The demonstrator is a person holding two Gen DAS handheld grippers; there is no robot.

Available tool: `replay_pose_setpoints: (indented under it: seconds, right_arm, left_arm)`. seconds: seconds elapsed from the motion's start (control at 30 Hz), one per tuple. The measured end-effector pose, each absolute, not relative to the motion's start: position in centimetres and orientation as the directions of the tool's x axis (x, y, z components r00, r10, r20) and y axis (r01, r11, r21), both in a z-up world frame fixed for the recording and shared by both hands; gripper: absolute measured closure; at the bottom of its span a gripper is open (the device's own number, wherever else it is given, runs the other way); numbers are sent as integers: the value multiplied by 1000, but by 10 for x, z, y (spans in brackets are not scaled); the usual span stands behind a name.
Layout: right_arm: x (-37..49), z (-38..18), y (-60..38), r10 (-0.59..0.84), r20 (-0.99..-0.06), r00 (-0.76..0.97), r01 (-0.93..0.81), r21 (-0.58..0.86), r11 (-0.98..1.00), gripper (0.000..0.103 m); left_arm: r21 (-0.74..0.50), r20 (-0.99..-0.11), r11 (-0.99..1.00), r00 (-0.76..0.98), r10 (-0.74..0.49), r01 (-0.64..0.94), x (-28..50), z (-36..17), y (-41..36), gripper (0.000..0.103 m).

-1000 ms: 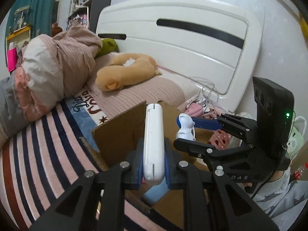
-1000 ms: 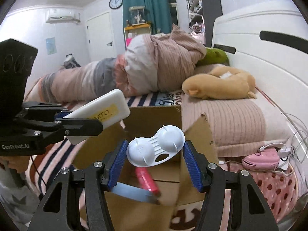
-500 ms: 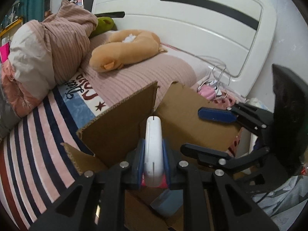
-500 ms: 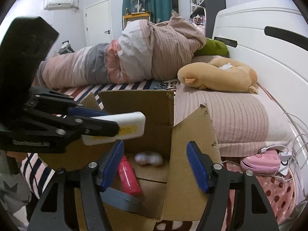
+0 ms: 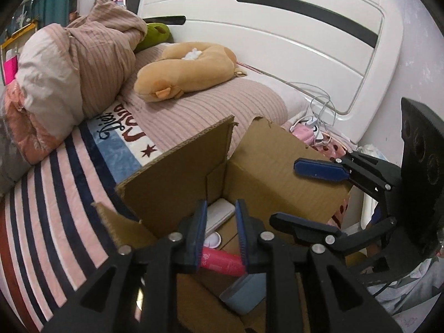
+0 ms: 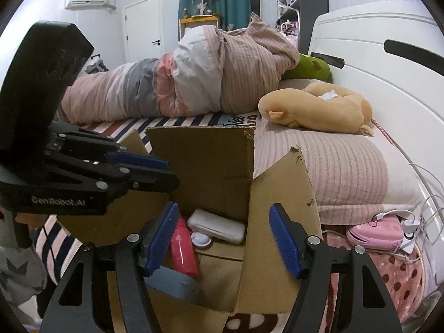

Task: Organize rigid objects
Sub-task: 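Open the left gripper to drop the white tube into the box, then move both grippers back over the remaining items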

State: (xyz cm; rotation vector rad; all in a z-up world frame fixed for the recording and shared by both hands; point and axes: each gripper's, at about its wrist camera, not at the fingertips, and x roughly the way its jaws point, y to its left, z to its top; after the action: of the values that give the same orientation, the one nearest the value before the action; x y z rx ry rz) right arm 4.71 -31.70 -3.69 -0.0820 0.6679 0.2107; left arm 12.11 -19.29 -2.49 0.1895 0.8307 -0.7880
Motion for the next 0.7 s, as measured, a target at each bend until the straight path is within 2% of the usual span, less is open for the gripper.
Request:
replay_pose_setpoints:
  seconds: [0.07, 0.2, 0.37, 0.53, 0.7]
  right_arm:
    - [44, -34, -315, 166, -622, 766, -220, -11, 975, 38]
    - [37, -26, -306, 172, -617, 768, -229, -13, 973, 38]
    - [23, -9, -278, 212, -591, 778, -273, -14, 962, 38]
    - [12, 10, -227, 312, -554, 772, -372, 5, 928, 38]
    - [5, 11, -169, 396, -561, 727, -473, 8, 881, 38]
  left_arm:
    - [-153, -705, 714, 430, -563, 683, 116, -17, -183, 74]
    - [-167, -668, 734, 472, -575, 658, 106, -2, -154, 68]
    - [-157, -632, 787, 552, -544, 597, 93, 11, -102, 56]
    - [-132, -621, 848, 624, -475, 513, 81, 7, -41, 54]
    - [-138, -635, 884, 645, -425, 447, 76, -14, 12, 54]
